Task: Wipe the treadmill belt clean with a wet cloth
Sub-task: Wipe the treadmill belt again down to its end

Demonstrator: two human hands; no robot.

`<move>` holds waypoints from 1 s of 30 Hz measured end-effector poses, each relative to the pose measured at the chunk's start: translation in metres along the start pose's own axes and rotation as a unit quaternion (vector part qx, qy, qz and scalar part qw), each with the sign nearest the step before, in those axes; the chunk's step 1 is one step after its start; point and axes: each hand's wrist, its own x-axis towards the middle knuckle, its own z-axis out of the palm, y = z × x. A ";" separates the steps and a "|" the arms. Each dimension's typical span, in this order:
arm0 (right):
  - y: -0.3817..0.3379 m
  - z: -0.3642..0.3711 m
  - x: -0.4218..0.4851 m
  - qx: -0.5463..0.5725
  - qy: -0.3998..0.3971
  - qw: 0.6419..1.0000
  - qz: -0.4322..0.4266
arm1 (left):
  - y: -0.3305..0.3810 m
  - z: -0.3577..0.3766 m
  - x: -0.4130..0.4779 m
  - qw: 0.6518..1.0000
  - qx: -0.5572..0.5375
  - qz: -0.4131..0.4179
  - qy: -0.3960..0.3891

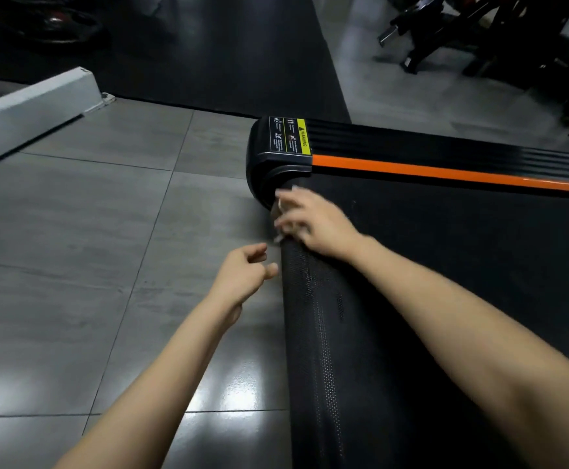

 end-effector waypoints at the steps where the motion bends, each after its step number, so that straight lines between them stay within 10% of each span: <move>1: 0.013 0.001 0.018 0.008 0.014 0.998 0.058 | 0.002 0.005 -0.001 1.000 -0.007 0.001 -0.006; 14: 0.060 -0.005 -0.004 0.010 0.146 0.957 0.250 | 0.008 0.027 0.041 0.958 0.244 0.143 -0.055; 25: -0.105 -0.021 -0.213 0.095 -0.009 0.995 -0.011 | -0.012 0.021 -0.014 0.968 0.194 0.124 -0.096; 30: -0.065 -0.005 -0.113 0.038 0.085 0.982 0.167 | -0.013 0.013 -0.037 0.996 0.005 0.013 -0.089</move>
